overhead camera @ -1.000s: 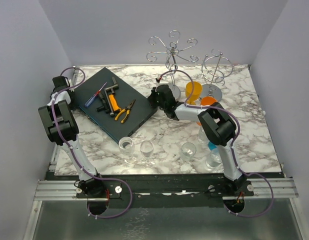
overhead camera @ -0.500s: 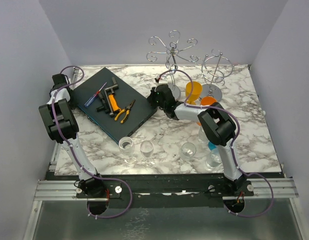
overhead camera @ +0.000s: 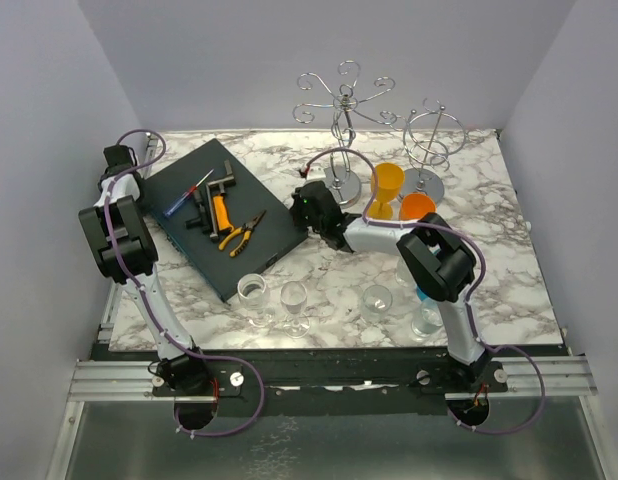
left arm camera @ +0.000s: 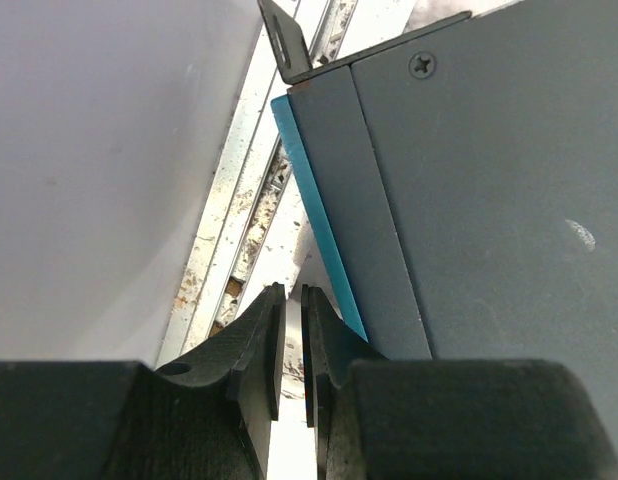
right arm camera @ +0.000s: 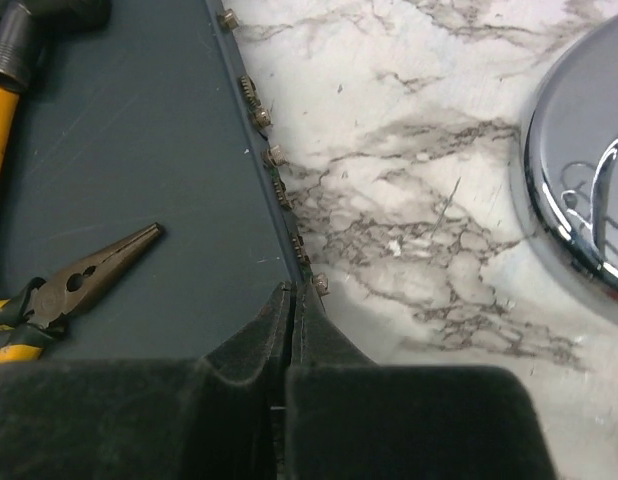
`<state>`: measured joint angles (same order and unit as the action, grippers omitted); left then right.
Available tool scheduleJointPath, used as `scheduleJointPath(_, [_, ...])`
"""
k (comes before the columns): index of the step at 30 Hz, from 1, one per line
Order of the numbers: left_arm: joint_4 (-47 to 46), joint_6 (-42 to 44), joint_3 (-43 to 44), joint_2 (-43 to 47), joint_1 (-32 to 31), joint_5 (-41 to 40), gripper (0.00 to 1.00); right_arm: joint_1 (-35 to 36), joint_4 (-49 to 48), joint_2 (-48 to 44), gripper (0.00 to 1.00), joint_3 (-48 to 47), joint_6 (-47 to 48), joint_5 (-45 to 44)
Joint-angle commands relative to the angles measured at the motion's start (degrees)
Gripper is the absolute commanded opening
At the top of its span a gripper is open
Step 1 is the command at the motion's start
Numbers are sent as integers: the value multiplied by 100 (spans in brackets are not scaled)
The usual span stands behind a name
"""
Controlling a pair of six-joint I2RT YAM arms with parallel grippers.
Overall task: Place the wine glass upside down on the wine glass rack
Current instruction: Adjust the distractor at the center of the board.
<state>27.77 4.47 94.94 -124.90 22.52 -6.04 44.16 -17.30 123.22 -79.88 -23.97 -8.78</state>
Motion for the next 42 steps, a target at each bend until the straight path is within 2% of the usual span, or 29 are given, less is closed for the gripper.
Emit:
scheduleJointPath(1, [57, -19, -404, 15, -353, 846, 20, 1063, 1137, 199, 0, 516, -399, 753])
scheduleJointPath(3, [60, 50, -455, 60, -345, 795, 20, 1007, 1063, 162, 0, 553, -481, 471])
scheduleJointPath(8, [76, 85, -542, 180, -345, 736, 20, 720, 969, 41, 0, 818, -606, 477])
scheduleJointPath(13, [114, 73, -726, 367, -370, 725, 20, 591, 989, -125, 0, 1106, -537, 823])
scheduleJointPath(18, [107, -19, -690, 235, -456, 651, 20, 576, 1046, -141, 0, 1279, -437, 1576])
scheduleJointPath(24, [167, -105, 8, -235, -676, 440, 20, 576, 918, 158, 0, 1224, -402, 2967])
scheduleJointPath(29, [363, -183, 671, -651, -773, 396, 20, 598, 1000, 533, 0, 819, -445, 3488])
scheduleJointPath(39, [574, -226, 1534, -1127, -785, 375, 20, 927, 1436, 1095, 0, -77, -382, 3768])
scheduleJointPath(42, [633, -275, 1563, -1128, -793, 445, 20, 915, 1431, 869, 0, 93, -432, 3365])
